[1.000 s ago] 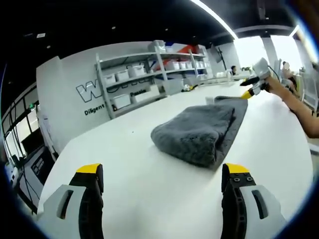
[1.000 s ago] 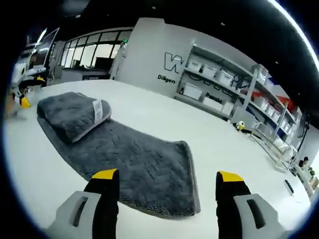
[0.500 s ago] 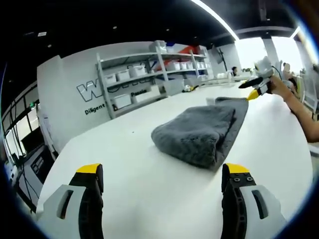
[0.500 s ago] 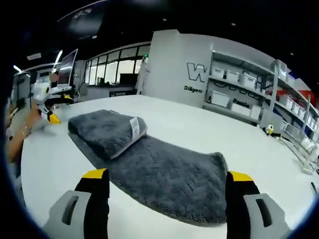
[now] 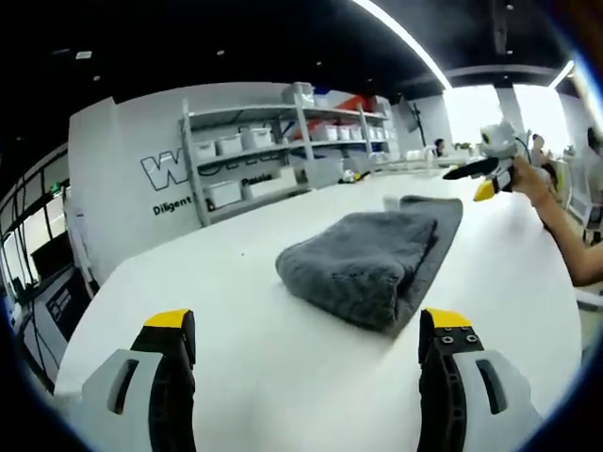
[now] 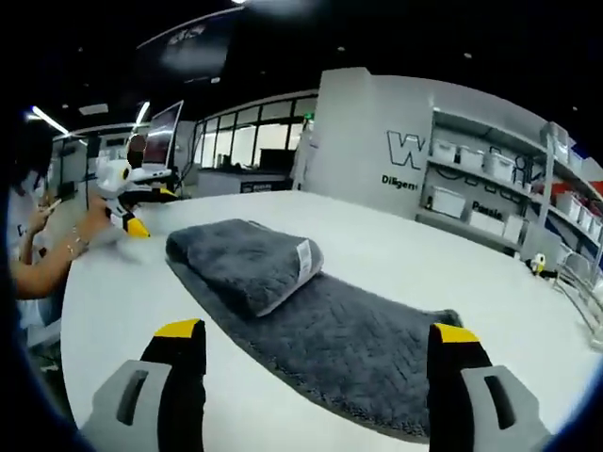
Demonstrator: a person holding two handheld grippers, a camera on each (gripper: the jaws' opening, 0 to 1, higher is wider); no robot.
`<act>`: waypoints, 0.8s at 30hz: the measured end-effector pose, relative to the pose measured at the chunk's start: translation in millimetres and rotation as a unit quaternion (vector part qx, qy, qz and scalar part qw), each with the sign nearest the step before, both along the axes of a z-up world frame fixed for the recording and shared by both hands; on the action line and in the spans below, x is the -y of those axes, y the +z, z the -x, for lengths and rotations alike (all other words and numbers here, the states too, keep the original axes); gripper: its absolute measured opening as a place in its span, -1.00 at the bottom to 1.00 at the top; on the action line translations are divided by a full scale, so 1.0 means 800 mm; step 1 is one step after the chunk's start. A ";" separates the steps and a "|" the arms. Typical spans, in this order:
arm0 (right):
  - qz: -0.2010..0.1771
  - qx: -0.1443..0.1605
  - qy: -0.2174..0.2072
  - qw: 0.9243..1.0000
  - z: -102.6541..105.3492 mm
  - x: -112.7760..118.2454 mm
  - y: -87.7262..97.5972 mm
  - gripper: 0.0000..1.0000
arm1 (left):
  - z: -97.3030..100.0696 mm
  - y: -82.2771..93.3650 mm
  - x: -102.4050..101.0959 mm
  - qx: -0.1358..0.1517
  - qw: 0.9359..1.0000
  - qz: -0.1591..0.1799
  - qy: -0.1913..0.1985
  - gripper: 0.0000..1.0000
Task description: Open the folded towel by lifting each exposed corner and separating the folded layers until the towel lies flat within the target outline without major curled edges
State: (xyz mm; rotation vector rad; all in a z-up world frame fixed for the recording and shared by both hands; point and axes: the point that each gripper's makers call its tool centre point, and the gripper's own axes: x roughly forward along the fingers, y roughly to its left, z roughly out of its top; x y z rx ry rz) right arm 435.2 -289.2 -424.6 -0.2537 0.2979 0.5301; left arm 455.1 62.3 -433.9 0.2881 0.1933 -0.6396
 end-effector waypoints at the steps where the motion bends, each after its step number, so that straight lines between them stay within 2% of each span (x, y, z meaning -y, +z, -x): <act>1: 0.000 0.000 0.000 1.000 0.000 -0.001 0.000 0.99 | 0.000 0.000 0.001 -0.001 1.000 0.001 -0.001 0.95; 2: 0.001 0.002 0.006 1.000 0.003 -0.004 0.001 0.99 | 0.005 0.006 0.012 0.003 1.000 0.012 -0.014 0.94; 5: 0.002 0.005 0.013 1.000 0.005 -0.010 0.002 0.99 | 0.010 0.012 0.032 0.015 1.000 0.007 -0.024 0.94; 8: 0.009 0.002 0.019 1.000 0.006 -0.014 -0.002 0.99 | 0.015 0.012 0.055 0.013 0.999 -0.003 -0.042 0.94; 10: 0.015 0.000 0.023 1.000 0.007 -0.016 -0.004 0.99 | 0.022 0.023 0.079 0.014 0.998 0.015 -0.061 0.94; 11: 0.016 -0.001 0.024 1.000 0.007 -0.017 -0.004 0.99 | 0.023 0.024 0.082 0.016 0.998 0.013 -0.062 0.93; 19: 0.032 -0.006 0.048 0.998 0.011 -0.027 -0.010 0.99 | 0.024 0.042 0.146 0.032 0.994 -0.030 -0.096 0.89; 21: 0.031 -0.008 0.048 0.998 0.011 -0.027 -0.011 0.99 | 0.022 0.043 0.159 0.037 0.994 -0.039 -0.099 0.79; 24: 0.034 -0.011 0.048 0.998 0.012 -0.027 -0.014 0.99 | 0.018 0.044 0.180 0.033 0.993 -0.046 -0.104 0.78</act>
